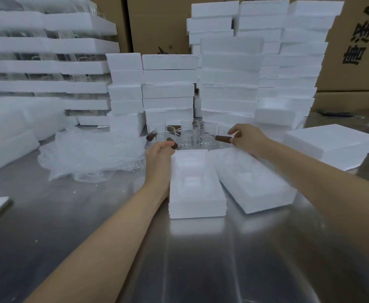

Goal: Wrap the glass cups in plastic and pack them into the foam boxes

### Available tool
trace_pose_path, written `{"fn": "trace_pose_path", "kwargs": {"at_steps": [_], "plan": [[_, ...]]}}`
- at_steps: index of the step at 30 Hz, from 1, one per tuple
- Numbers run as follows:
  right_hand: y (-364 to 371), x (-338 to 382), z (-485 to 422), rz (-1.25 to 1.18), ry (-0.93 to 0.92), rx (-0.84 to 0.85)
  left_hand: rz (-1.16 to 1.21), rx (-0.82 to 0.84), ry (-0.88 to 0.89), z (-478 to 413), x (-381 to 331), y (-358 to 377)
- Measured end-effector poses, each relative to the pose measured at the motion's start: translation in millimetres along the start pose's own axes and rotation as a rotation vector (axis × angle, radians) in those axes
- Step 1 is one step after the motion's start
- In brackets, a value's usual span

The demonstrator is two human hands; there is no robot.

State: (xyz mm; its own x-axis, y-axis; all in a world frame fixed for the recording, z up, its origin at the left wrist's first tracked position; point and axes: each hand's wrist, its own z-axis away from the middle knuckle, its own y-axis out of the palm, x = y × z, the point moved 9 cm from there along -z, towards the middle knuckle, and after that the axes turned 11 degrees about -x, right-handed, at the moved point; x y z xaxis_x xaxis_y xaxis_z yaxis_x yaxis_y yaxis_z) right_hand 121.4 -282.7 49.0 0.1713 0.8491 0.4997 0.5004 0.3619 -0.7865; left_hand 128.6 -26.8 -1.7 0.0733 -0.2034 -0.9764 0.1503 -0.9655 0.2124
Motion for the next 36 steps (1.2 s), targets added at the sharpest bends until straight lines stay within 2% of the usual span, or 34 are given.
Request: {"fn": "trace_pose_path", "kwargs": {"at_steps": [9,11,15,17,19,22,23,27,29,31,32,33,36], "plan": [[24,4,-14,0.075,-0.015,0.089,-0.023,0.022,0.008,1,0,2],[21,5,-13,0.059,-0.010,0.052,-0.074,0.029,0.028,1,1,3],[-5,6,-6,0.045,0.007,-0.141,-0.097,0.037,0.038,0,2,3],[-26,5,3,-0.062,0.041,-0.262,-0.095,0.050,0.027,1,2,4],[-47,0,18,-0.332,0.127,-0.369,-0.092,0.056,0.027,1,1,4],[-59,1,53,-0.741,0.250,-0.391,-0.089,0.061,0.067,3,-2,7],[-60,3,65,-0.776,0.245,-0.384,-0.083,0.058,0.071,5,-2,8],[-69,20,105,-0.600,0.118,-0.383,-0.006,0.011,0.063,6,-6,2],[-69,32,115,-0.626,0.065,-0.331,-0.107,-0.035,0.290,12,-33,-5],[-66,42,119,-0.618,0.009,-0.276,-0.208,0.023,0.581,31,-64,2],[-63,45,120,-0.620,-0.010,-0.248,-0.230,0.087,0.653,43,-73,10],[-60,48,121,-0.634,-0.024,-0.215,-0.245,0.158,0.666,52,-77,17],[-54,51,121,-0.745,-0.042,-0.141,-0.252,0.375,0.527,67,-73,37]]}}
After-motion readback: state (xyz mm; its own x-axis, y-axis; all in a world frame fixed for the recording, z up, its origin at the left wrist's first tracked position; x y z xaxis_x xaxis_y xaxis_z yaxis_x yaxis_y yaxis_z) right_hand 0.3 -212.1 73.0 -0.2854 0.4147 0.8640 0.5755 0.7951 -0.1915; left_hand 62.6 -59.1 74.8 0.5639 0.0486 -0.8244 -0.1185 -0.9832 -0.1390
